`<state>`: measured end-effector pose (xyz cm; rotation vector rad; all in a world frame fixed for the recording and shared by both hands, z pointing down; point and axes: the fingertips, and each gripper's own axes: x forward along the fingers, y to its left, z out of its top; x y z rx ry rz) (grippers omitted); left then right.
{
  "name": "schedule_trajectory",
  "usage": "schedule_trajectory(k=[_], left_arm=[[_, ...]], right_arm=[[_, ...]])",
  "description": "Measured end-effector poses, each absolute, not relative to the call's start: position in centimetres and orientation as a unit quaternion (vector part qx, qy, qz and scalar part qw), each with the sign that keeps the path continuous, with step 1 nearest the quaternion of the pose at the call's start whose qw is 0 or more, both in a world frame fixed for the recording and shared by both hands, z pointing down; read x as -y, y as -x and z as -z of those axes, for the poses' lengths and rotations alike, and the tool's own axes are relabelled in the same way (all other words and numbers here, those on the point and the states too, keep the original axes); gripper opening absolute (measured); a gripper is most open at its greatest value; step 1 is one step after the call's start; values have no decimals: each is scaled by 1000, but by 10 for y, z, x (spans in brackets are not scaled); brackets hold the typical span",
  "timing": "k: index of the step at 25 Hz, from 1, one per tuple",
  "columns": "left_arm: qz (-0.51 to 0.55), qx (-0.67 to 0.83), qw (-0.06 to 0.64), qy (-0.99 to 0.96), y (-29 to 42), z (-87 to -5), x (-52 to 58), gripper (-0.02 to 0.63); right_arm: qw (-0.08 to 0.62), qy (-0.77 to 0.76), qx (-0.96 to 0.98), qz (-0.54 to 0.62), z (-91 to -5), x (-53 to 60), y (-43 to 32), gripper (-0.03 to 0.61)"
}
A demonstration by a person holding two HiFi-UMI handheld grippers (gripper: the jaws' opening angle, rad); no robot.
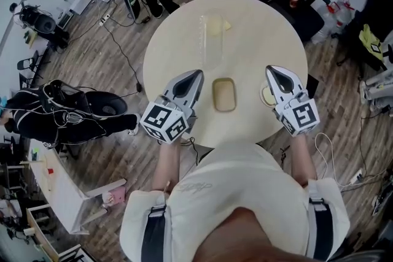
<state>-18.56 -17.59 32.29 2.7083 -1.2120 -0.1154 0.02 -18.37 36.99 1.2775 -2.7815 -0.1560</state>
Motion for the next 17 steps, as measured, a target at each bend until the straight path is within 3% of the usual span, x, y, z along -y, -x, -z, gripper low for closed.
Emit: schedule_trajectory(k=[17], left_arm=[[38, 414, 94, -905, 191, -329, 169, 17]], right_arm=[[42, -416, 907, 44, -373, 178, 3, 6]])
